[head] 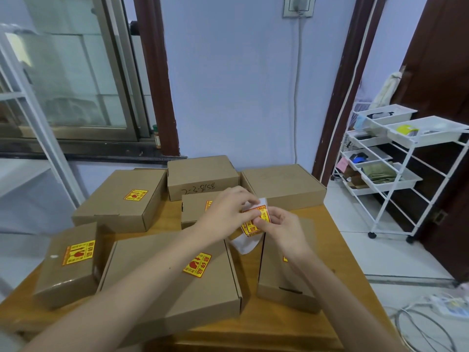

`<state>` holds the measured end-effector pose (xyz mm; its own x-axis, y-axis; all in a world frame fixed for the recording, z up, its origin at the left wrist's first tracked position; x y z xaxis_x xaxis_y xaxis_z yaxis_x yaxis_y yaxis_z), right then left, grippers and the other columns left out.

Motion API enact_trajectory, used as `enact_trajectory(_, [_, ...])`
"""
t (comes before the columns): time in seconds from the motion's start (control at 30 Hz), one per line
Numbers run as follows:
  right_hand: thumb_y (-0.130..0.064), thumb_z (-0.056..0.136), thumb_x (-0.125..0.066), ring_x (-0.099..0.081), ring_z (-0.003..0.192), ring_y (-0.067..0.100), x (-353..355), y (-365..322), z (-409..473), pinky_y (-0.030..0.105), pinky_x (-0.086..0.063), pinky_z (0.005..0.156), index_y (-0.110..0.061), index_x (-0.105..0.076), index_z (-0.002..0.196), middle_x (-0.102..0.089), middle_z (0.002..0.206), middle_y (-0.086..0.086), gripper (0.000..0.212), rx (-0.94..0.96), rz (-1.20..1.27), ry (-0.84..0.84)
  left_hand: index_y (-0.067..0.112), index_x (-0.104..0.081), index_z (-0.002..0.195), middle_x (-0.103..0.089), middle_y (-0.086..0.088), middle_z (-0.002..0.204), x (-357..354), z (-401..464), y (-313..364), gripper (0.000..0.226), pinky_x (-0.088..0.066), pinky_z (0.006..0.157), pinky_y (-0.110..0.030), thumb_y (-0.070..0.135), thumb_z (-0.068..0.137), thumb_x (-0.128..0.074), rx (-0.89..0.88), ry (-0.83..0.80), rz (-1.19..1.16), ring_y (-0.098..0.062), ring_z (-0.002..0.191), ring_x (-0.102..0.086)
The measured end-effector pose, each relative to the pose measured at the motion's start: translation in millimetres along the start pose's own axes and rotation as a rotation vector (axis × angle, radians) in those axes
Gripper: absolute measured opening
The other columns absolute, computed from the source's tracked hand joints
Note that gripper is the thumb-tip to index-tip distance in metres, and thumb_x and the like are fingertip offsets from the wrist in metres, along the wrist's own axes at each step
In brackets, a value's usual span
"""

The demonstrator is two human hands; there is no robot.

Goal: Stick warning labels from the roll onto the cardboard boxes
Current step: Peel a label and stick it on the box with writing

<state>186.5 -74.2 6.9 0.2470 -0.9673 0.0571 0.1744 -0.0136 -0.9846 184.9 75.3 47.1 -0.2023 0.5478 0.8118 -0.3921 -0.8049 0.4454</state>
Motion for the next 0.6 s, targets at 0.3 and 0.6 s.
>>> enact_trajectory(0.3, [0.006, 0.087, -0.062, -0.072, 0.095, 0.010, 5.0, 1.1, 2.8, 0.018, -0.055, 0.079, -0.013, -0.068, 0.113, -0.076, 0.103, 0.004, 0.033, -0.023, -0.068, -0.130, 0.018, -0.072, 0.114, -0.066, 0.006, 0.103, 0.4, 3.1, -1.7, 0.026, -0.052, 0.085, -0.026, 0.027, 0.090, -0.068, 0.049, 0.019, -0.102, -0.006, 0.095, -0.061])
enact_trajectory(0.6, [-0.001, 0.091, -0.062, -0.072, 0.099, 0.013, 8.2, 2.1, 5.5, 0.021, -0.057, 0.084, -0.009, -0.066, 0.119, -0.075, 0.107, 0.004, 0.029, -0.002, -0.080, -0.108, 0.018, -0.074, 0.108, -0.072, 0.006, 0.100, -5.7, 2.8, -5.5, 0.019, -0.055, 0.085, -0.028, 0.024, 0.091, -0.066, 0.060, 0.045, -0.157, -0.004, 0.094, -0.064])
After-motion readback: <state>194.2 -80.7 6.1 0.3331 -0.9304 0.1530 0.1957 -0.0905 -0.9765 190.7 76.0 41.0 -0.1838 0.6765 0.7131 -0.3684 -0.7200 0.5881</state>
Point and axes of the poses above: each hand's wrist, its own z-axis towards the middle knuckle, its own x-axis out of the back of the hand, y = z × x, the point moved 3 cm from there along z, towards the middle knuckle
